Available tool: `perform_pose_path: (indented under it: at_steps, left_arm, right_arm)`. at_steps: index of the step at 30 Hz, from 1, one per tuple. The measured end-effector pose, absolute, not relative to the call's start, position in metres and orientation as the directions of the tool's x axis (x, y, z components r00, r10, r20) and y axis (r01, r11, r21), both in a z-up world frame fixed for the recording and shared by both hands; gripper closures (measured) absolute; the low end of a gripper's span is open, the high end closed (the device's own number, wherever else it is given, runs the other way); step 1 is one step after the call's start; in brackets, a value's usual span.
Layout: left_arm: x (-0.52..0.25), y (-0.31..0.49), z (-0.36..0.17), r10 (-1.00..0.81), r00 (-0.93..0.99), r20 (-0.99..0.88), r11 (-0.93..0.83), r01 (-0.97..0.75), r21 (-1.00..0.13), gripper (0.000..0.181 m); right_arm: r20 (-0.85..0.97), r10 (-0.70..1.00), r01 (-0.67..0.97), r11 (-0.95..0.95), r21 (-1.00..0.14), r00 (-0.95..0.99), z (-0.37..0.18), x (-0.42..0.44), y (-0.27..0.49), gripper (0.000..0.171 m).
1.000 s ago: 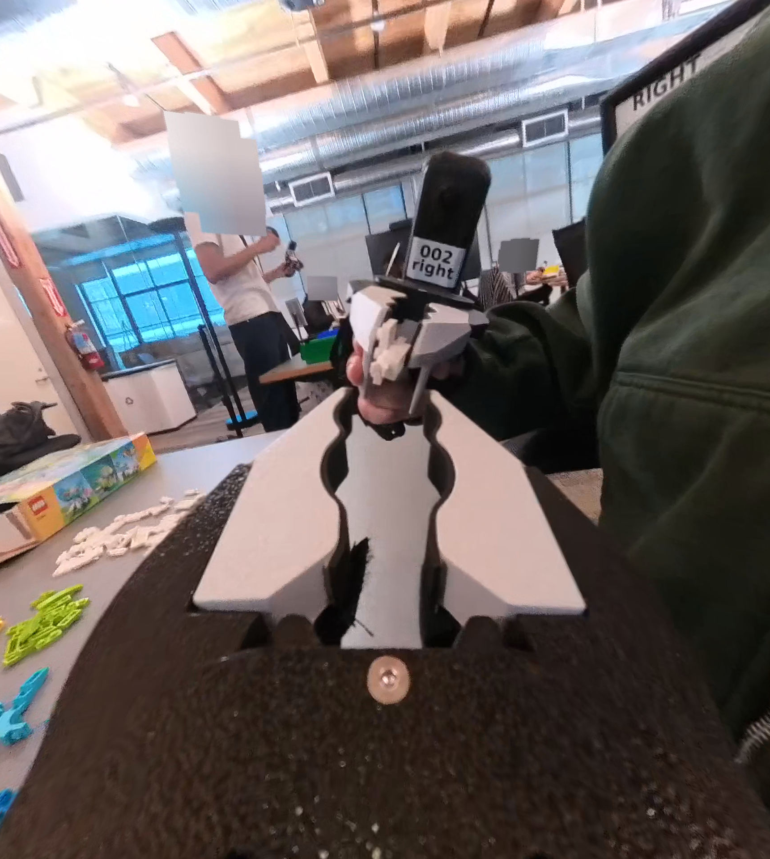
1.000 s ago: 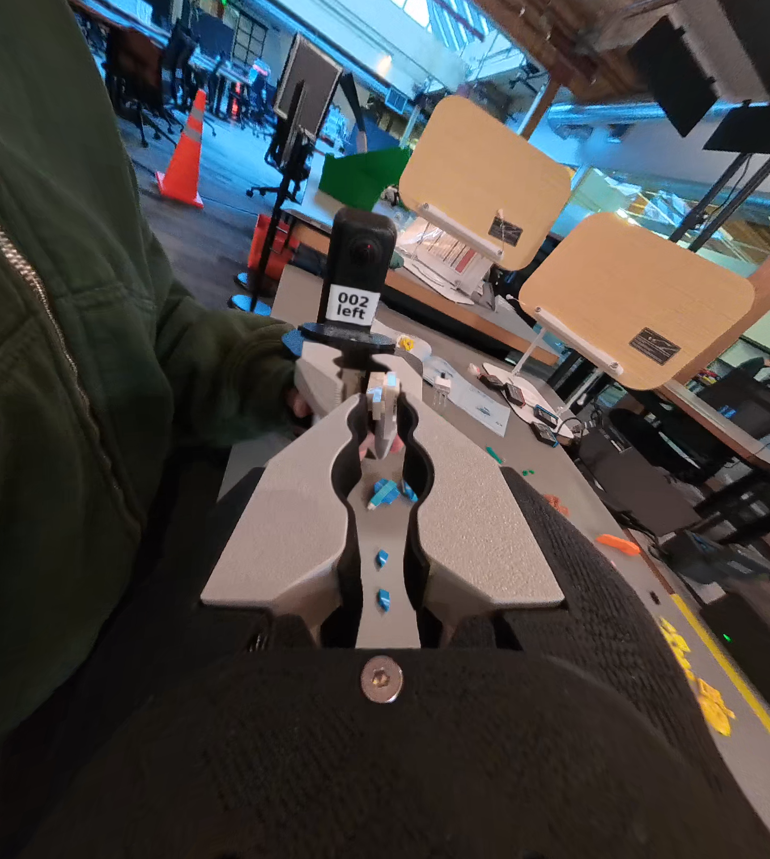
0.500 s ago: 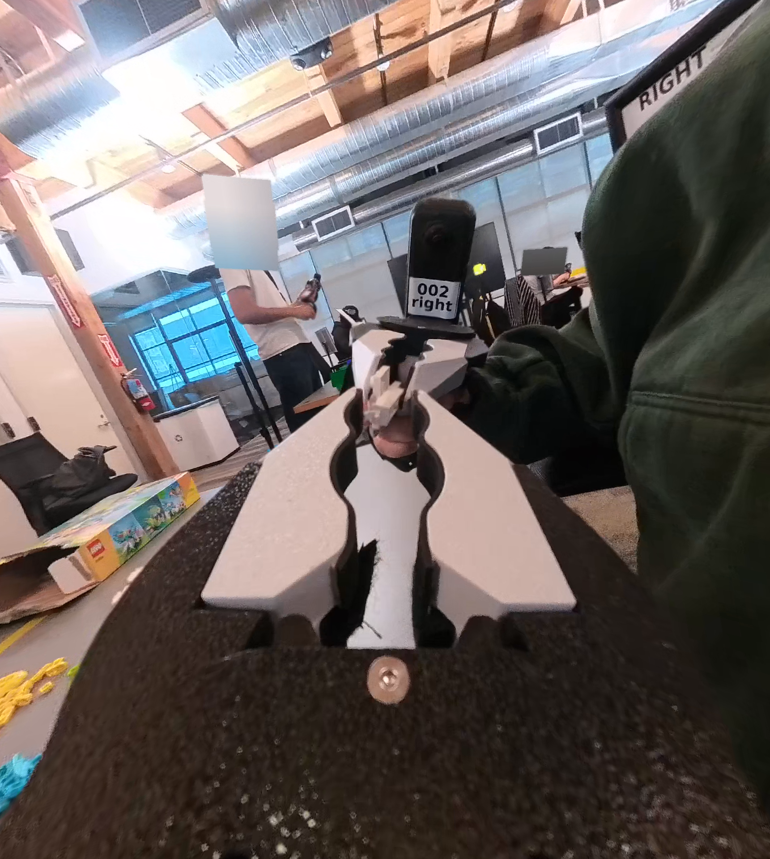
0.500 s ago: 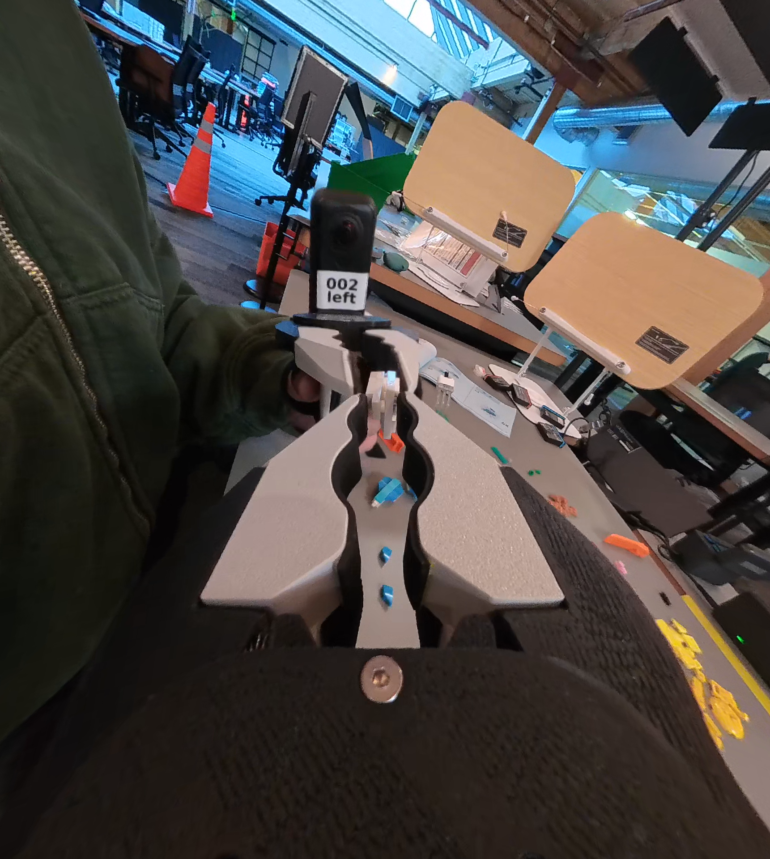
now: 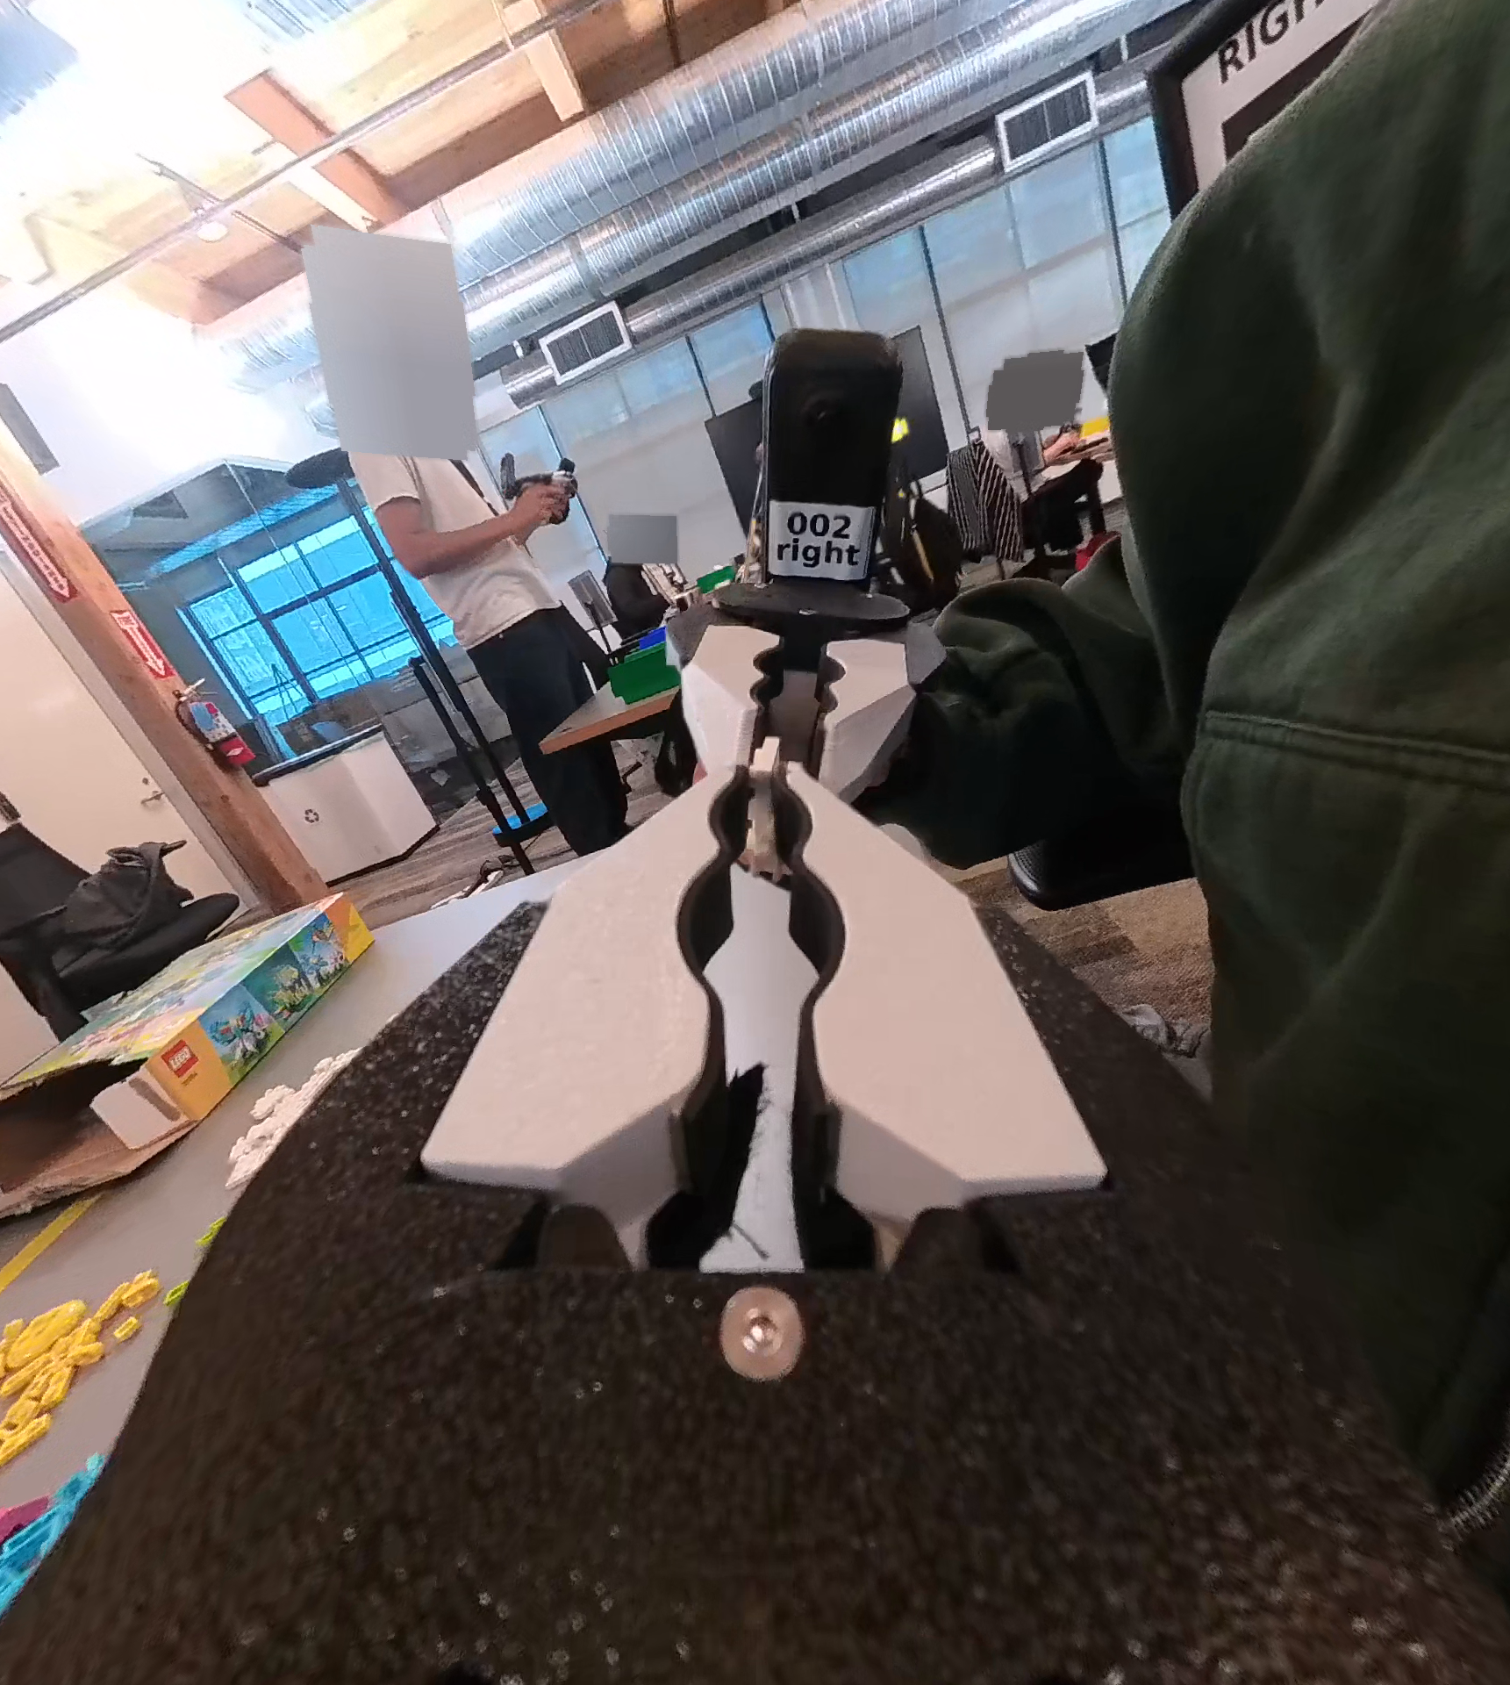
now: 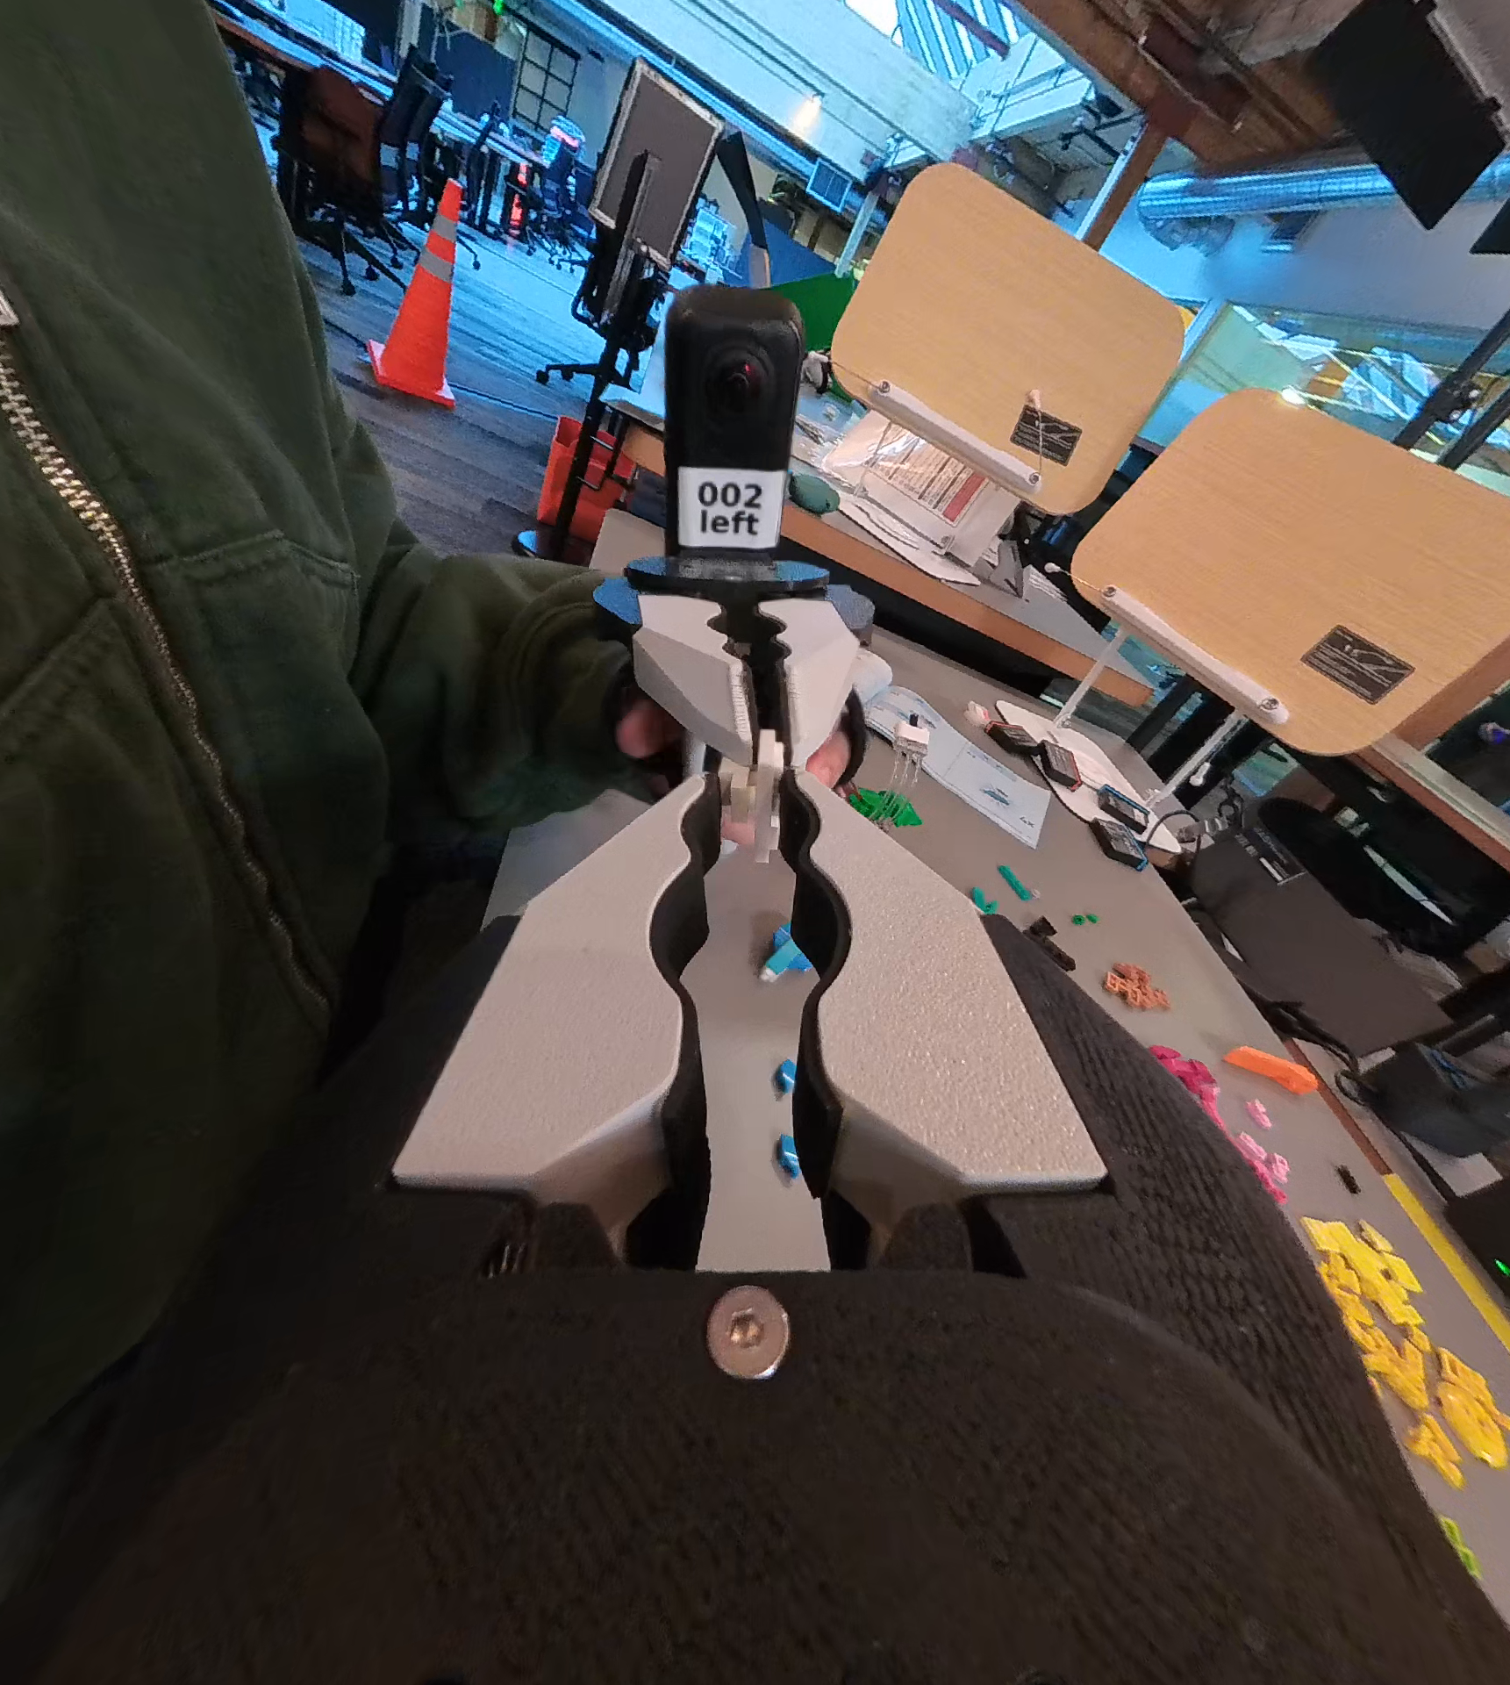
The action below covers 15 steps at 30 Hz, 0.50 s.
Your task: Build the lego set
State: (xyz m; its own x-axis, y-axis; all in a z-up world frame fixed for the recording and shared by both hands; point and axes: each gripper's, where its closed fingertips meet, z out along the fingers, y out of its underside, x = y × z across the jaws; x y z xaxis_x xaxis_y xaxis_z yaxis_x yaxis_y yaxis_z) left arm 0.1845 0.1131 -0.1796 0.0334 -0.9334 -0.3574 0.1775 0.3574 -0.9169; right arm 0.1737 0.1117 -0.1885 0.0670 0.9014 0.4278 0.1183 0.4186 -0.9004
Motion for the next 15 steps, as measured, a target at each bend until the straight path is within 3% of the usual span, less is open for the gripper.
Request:
perform_pose_path:
  at_steps: [4,15]
  left_arm:
    - [0.180,0.117,-0.181,-0.932,0.049,-0.358,0.362,0.139,-0.922,0.162]
    - [0.186,0.110,-0.177,-0.913,0.049,-0.405,0.408,0.123,-0.905,0.174]
  right_arm:
    - [0.402,0.911,0.065,0.398,-0.915,0.093,-0.179,0.178,0.114,0.160]
    - [0.402,0.913,0.063,0.398,-0.915,0.067,-0.178,0.178,0.110,0.160]
